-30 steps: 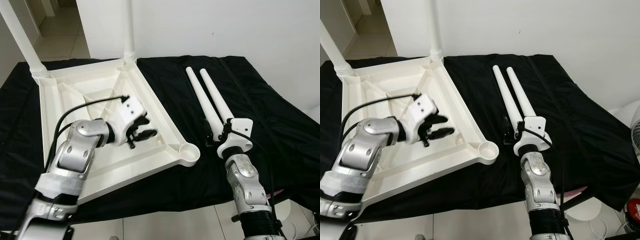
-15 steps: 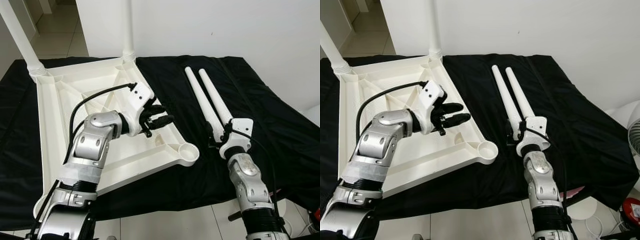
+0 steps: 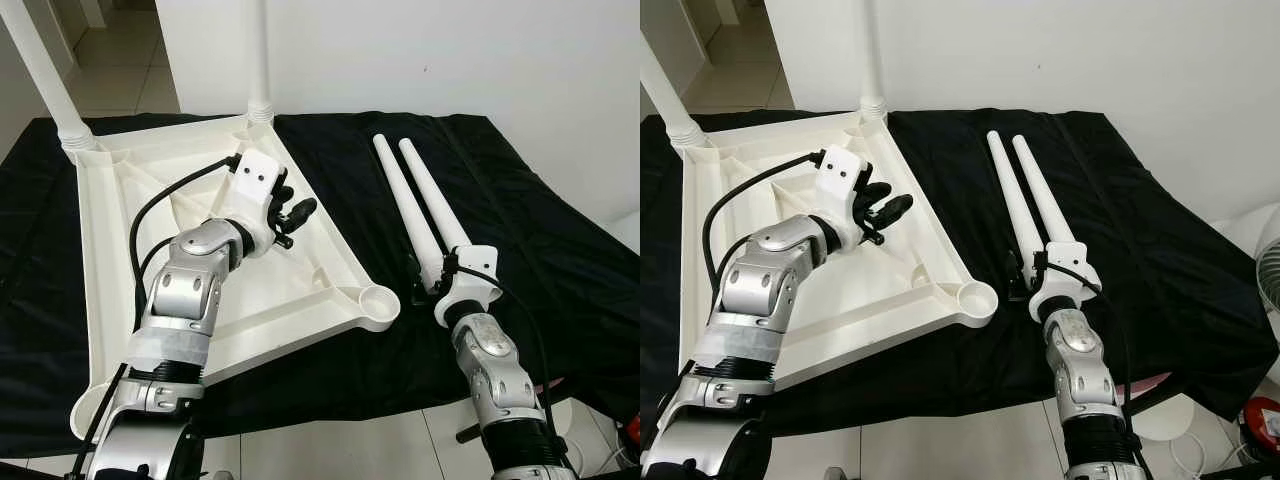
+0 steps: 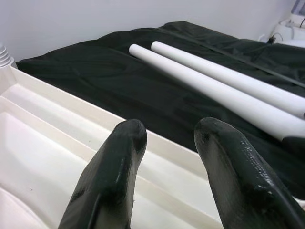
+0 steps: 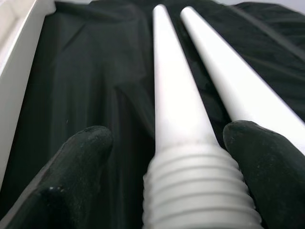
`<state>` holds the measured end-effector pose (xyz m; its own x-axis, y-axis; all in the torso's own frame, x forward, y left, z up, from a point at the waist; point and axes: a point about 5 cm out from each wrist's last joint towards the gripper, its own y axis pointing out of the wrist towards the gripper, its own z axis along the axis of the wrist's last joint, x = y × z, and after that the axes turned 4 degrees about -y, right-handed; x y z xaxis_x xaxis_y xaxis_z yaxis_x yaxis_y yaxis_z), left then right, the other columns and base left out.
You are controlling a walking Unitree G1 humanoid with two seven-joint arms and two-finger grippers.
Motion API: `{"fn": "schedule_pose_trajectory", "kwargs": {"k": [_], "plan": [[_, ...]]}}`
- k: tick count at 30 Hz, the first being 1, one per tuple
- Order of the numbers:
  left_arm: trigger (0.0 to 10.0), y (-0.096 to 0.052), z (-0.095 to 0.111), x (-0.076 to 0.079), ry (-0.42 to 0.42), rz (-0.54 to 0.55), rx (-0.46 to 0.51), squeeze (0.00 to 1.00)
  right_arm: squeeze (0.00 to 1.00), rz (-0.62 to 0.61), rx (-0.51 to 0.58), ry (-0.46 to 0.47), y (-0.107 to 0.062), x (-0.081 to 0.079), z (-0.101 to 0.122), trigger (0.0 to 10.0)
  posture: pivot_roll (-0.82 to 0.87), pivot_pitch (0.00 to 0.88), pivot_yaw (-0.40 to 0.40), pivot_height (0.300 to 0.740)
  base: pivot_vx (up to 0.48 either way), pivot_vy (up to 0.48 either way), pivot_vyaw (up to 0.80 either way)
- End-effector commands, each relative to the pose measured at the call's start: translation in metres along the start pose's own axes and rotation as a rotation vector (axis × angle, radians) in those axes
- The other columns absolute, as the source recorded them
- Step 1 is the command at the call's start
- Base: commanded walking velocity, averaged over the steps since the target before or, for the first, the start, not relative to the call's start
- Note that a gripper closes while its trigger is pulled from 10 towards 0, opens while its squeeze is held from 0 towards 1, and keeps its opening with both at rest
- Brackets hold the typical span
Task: Building children table
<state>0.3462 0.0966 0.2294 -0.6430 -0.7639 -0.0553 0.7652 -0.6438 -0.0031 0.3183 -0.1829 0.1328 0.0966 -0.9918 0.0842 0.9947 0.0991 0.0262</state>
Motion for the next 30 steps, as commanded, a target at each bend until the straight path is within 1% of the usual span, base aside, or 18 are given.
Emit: {"fn": "schedule_pose_trajectory", "kwargs": {"k": [1,4,6,8,13,20,23,25,30], "plan": [[10.0,0.002,0.002,-0.001,0.014,0.014,0.003,0.0,0.0,0.021,-0.027,-0.007,0.0,0.0,-0.005,10.0,0.03,0.088,-0.053,0.74,0.0,0.0,0.0],[10.0,0.003,0.003,0.0,0.01,0.027,0.014,0.0,0.0,0.039,-0.033,-0.018,0.004,0.002,-0.004,10.0,0.03,0.082,-0.053,0.74,0.0,0.0,0.0],[10.0,0.004,0.003,0.0,0.008,0.044,0.018,0.0,0.0,0.029,-0.033,-0.005,0.01,0.004,-0.002,10.0,0.03,0.079,-0.053,0.74,0.0,0.0,0.0],[10.0,0.004,0.004,0.0,0.016,0.054,0.027,0.0,0.0,0.03,-0.027,-0.012,0.013,0.005,-0.001,10.0,0.03,0.076,-0.052,0.74,0.0,0.0,0.0],[10.0,0.004,0.004,-0.001,0.019,0.055,0.023,0.0,0.0,0.045,-0.032,-0.009,0.016,0.001,-0.002,10.0,0.04,0.073,-0.051,0.74,0.0,0.0,0.0],[10.0,0.003,0.003,-0.002,0.025,0.063,0.022,0.0,0.0,0.065,-0.047,-0.004,0.016,-0.004,-0.007,10.0,0.05,0.067,-0.051,0.74,0.0,0.0,0.0],[10.0,0.002,0.003,-0.002,0.034,0.064,0.019,0.0,0.0,0.103,-0.085,0.001,0.014,-0.012,-0.018,10.0,0.05,0.066,-0.05,0.74,0.0,0.0,0.0],[10.0,0.002,0.002,-0.002,0.035,0.063,0.018,0.0,0.0,0.11,-0.093,-0.004,0.013,-0.014,-0.02,10.0,0.05,0.066,-0.05,0.74,0.0,0.0,0.0],[10.0,0.002,0.003,-0.003,0.038,0.063,0.019,0.0,0.0,0.11,-0.114,0.02,0.012,-0.016,-0.025,10.0,0.05,0.069,-0.048,0.74,0.0,0.0,0.0]]}}
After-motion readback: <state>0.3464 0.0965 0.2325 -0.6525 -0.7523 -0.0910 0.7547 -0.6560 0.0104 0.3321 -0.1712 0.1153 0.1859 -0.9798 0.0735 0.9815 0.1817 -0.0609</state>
